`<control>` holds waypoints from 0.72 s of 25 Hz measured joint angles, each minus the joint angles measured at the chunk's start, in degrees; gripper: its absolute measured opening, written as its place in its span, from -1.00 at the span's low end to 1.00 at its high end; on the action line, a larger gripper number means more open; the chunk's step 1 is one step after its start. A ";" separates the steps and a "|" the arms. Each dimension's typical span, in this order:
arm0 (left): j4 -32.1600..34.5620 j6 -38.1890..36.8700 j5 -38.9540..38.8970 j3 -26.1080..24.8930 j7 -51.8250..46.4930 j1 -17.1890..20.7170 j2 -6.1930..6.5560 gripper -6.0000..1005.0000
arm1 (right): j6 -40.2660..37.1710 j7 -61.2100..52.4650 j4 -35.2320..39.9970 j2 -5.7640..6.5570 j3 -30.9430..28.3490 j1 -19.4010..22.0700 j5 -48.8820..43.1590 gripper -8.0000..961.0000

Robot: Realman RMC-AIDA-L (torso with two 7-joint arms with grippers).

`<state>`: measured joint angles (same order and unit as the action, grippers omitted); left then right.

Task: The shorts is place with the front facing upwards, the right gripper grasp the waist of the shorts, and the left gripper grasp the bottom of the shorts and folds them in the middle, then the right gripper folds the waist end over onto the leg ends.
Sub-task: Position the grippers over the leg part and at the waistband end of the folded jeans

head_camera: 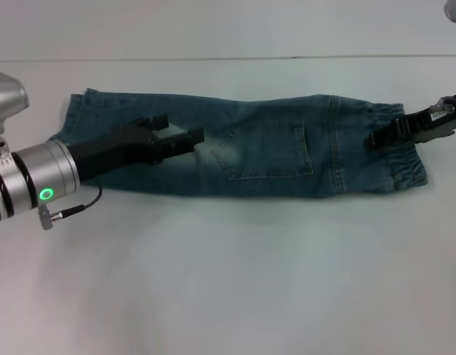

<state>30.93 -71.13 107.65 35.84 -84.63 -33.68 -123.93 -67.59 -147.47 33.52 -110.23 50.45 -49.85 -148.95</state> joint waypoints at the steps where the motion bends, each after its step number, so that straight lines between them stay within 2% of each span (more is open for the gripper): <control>1: -0.02 0.06 0.00 0.03 0.00 0.00 0.00 0.85 | 0.28 0.08 -0.08 -0.09 -0.01 0.00 0.02 0.29; 11: -0.71 0.31 0.02 0.11 0.42 -0.01 0.00 0.85 | 1.39 2.35 0.13 -0.43 -0.48 -0.02 0.41 0.16; 16: -0.86 0.55 0.02 0.04 0.78 -0.04 0.00 0.85 | 0.69 3.63 0.32 -0.37 -0.52 -0.14 0.44 -0.34; 18: -0.95 0.73 -0.26 -0.02 1.09 -0.05 -0.03 0.84 | -0.19 3.81 0.45 -0.03 -0.60 -0.25 0.70 -0.60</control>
<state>29.97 -70.40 107.39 35.82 -83.54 -33.73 -123.96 -67.78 -143.66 33.97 -110.26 49.85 -50.11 -148.25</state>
